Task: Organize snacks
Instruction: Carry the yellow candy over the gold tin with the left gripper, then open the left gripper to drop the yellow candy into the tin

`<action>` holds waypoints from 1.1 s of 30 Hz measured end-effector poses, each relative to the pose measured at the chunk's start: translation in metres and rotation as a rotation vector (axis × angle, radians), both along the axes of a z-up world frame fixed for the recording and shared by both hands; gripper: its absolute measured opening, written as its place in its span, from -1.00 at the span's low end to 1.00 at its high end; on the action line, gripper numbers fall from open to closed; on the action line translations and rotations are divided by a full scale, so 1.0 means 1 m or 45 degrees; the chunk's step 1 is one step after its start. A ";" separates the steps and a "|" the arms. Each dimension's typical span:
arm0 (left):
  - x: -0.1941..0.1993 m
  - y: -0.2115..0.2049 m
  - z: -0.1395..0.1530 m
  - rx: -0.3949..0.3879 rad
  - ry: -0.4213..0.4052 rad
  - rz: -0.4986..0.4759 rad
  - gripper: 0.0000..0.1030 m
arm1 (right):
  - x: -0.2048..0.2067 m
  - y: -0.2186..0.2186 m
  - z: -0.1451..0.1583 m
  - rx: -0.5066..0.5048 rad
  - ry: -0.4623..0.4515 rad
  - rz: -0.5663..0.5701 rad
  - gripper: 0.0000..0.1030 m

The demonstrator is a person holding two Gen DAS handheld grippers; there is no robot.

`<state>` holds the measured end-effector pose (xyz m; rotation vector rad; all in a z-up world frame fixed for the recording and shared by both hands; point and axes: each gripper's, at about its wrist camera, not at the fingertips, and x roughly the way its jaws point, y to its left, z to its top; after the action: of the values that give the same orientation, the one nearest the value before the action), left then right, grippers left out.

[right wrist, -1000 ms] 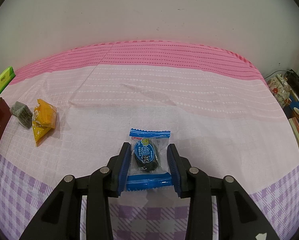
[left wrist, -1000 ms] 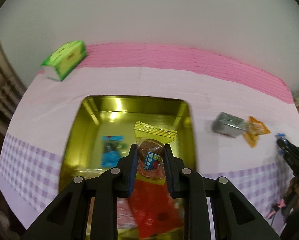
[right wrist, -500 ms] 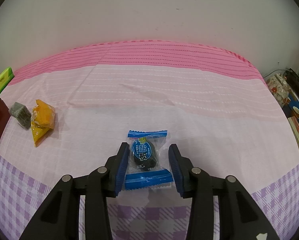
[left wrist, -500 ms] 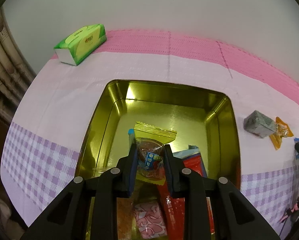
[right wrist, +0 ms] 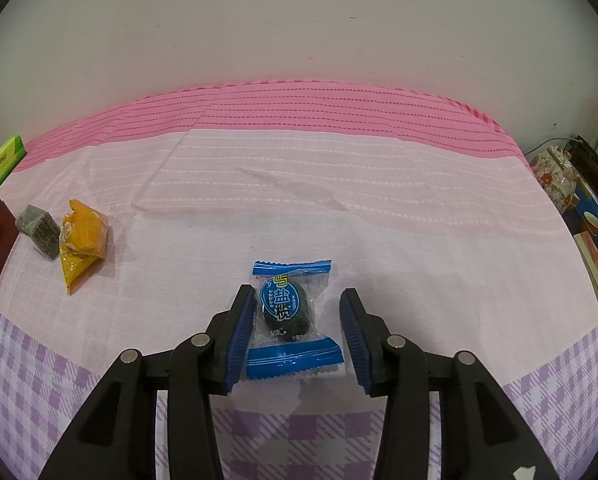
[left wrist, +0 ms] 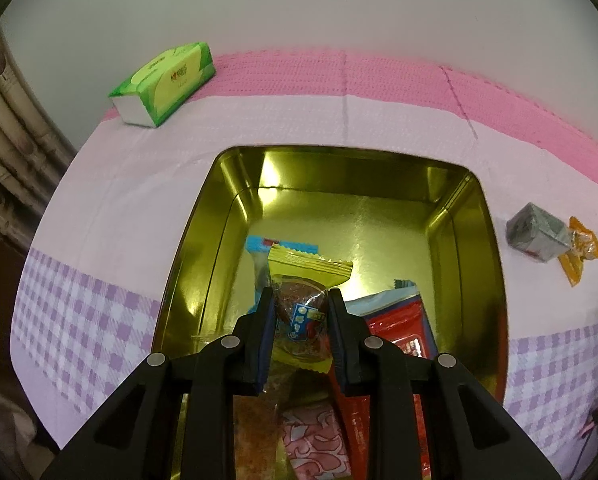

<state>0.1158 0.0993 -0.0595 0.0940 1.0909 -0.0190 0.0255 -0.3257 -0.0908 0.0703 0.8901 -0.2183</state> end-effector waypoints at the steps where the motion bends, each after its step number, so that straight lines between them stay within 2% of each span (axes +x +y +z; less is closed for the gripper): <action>1: 0.000 0.000 -0.001 0.000 0.003 0.003 -0.49 | 0.000 0.000 0.000 0.000 0.000 0.000 -0.21; 6: 0.001 0.001 -0.005 0.017 0.013 0.001 -0.47 | 0.000 0.000 0.000 -0.001 0.000 0.001 -0.21; 8: -0.001 -0.001 0.003 0.027 0.011 -0.001 -0.47 | 0.000 0.000 0.000 -0.001 0.000 0.001 -0.21; 14: -0.003 -0.003 0.004 0.041 0.008 -0.013 -0.46 | 0.001 0.000 -0.001 -0.002 0.000 0.002 -0.20; 18: -0.005 -0.003 0.006 0.035 0.003 -0.020 -0.43 | 0.001 -0.001 -0.001 0.000 0.002 -0.008 -0.14; 23: -0.008 -0.005 0.010 0.045 -0.018 -0.039 -0.30 | 0.001 -0.002 -0.001 0.002 0.003 -0.009 -0.13; 33: -0.018 -0.005 0.026 0.046 -0.072 -0.062 -0.21 | 0.002 -0.004 -0.001 0.014 0.001 -0.014 -0.13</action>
<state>0.0981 0.0944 -0.0334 0.1528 1.0325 -0.0404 0.0272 -0.3302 -0.0919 0.0856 0.8918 -0.2233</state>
